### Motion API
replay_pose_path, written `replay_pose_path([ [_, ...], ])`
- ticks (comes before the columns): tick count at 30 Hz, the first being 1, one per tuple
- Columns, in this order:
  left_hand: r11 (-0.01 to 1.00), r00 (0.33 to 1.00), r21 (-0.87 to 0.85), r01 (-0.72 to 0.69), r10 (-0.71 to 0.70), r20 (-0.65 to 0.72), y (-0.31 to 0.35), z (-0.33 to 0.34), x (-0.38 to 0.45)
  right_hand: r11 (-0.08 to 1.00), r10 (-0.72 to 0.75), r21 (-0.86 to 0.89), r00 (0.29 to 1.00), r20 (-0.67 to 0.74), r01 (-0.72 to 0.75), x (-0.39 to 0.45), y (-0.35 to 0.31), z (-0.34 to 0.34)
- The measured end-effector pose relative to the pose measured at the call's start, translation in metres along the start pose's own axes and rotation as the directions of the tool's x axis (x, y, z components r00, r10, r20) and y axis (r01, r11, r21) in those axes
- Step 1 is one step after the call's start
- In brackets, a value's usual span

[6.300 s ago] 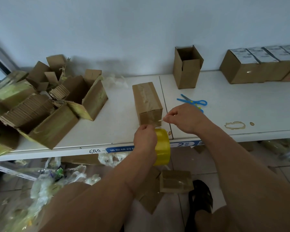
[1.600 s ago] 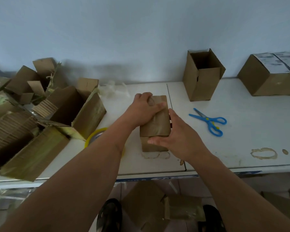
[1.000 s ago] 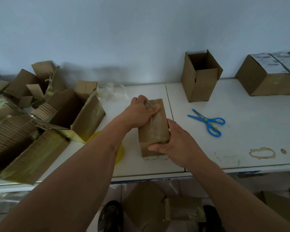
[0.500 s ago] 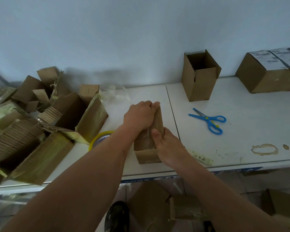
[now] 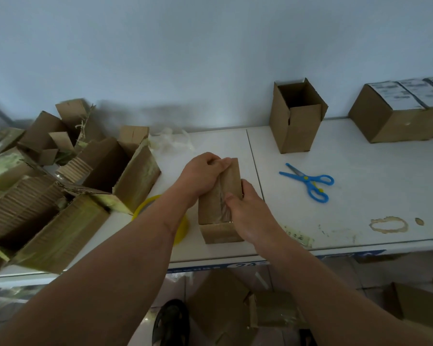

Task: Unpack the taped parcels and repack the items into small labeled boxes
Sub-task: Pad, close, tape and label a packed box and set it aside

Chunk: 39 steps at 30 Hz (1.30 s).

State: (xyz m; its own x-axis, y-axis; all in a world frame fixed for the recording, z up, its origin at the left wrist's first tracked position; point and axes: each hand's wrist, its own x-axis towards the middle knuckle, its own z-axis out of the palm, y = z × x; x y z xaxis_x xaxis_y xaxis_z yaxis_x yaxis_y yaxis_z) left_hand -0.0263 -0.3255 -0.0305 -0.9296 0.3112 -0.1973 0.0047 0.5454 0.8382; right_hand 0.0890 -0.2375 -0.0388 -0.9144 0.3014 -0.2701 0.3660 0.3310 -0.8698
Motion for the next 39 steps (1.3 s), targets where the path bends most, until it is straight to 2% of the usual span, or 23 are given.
replay_pose_path([
  [4, 1.0, 0.999, 0.012, 0.015, -0.014, -0.034, -0.001, 0.003, -0.001, 0.997, 0.042, 0.059, 0.999, 0.012, -0.043, 0.001, 0.001, 0.003],
  [15, 1.0, 0.998, 0.027, -0.001, 0.003, -0.067, -0.001, 0.007, 0.002, 0.999, 0.05, -0.02, 0.998, 0.034, -0.049, 0.007, 0.003, 0.0],
  [20, 0.996, 0.998, -0.061, 0.066, -0.066, 0.004, 0.003, -0.003, -0.002, 0.999, 0.039, -0.018, 0.999, 0.007, -0.039, 0.003, 0.002, 0.0],
  [22, 0.987, 0.995, -0.128, 0.097, -0.095, 0.019, 0.003, -0.004, -0.002, 0.999, 0.043, -0.013, 0.998, 0.045, -0.042, 0.001, 0.002, -0.001],
  [31, 0.989, 0.996, -0.138, 0.06, -0.069, -0.062, 0.004, 0.008, -0.001, 0.999, 0.027, -0.028, 0.998, 0.059, -0.025, 0.002, 0.008, -0.009],
  [33, 0.997, 0.998, -0.071, 0.042, -0.045, -0.049, 0.005, 0.009, -0.002, 0.999, 0.018, -0.03, 0.998, 0.06, -0.016, -0.003, 0.007, -0.015],
  [34, 0.999, 0.998, 0.033, 0.015, -0.014, -0.057, 0.004, 0.009, -0.002, 0.999, 0.011, -0.051, 0.998, 0.054, -0.009, -0.005, 0.008, -0.02],
  [35, 0.976, 0.994, 0.215, -0.041, 0.061, -0.088, 0.004, 0.008, -0.002, 0.996, 0.001, -0.085, 0.999, 0.04, 0.003, -0.008, 0.008, -0.025],
  [36, 0.899, 0.973, 0.42, -0.121, 0.191, -0.129, 0.006, 0.007, -0.003, 0.992, -0.009, -0.127, 1.0, 0.018, 0.011, -0.01, 0.009, -0.031],
  [37, 0.78, 0.925, 0.589, -0.214, 0.356, -0.135, 0.008, 0.007, -0.006, 0.986, -0.015, -0.166, 1.0, -0.003, 0.015, -0.012, 0.01, -0.038],
  [39, 0.542, 0.805, 0.742, -0.394, 0.593, -0.005, 0.02, 0.008, -0.015, 0.967, -0.024, -0.254, 0.999, -0.036, 0.014, -0.016, 0.014, -0.053],
])
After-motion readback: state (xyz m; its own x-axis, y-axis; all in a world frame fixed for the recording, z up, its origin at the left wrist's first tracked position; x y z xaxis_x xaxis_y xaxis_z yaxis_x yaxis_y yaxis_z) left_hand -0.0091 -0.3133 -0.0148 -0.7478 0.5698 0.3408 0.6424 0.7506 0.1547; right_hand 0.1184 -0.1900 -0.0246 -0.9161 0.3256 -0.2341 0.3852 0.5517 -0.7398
